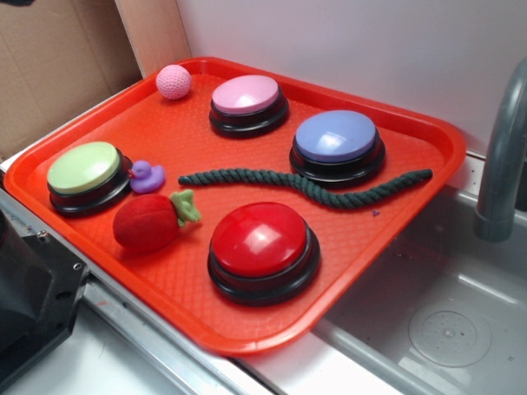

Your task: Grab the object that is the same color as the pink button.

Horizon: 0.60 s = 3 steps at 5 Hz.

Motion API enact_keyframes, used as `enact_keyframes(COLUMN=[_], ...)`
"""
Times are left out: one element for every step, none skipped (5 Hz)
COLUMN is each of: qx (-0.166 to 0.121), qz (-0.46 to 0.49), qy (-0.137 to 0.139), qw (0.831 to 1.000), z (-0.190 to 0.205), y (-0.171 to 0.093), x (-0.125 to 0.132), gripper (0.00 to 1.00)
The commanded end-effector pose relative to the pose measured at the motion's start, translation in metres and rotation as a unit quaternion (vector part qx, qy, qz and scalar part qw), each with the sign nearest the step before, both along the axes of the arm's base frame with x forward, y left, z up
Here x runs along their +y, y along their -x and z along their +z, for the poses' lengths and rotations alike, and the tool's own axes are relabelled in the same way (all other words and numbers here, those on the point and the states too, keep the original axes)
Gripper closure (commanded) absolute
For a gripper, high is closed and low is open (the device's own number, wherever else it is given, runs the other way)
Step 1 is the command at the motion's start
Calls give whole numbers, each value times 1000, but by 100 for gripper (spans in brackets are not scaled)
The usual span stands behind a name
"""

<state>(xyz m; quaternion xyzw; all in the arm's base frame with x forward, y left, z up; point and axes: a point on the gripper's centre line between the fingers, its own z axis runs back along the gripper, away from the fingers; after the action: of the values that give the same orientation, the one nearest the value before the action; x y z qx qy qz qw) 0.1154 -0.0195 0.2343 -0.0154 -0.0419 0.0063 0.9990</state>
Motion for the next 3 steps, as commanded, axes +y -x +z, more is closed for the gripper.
enact_keyframes(qx=[0, -91, -86], qz=[0, 66, 123], qy=[0, -35, -31], qw=[1000, 993, 988], z=[0, -6, -20], y=[0, -28, -64], x=[0, 12, 35], gripper=[0, 0, 0])
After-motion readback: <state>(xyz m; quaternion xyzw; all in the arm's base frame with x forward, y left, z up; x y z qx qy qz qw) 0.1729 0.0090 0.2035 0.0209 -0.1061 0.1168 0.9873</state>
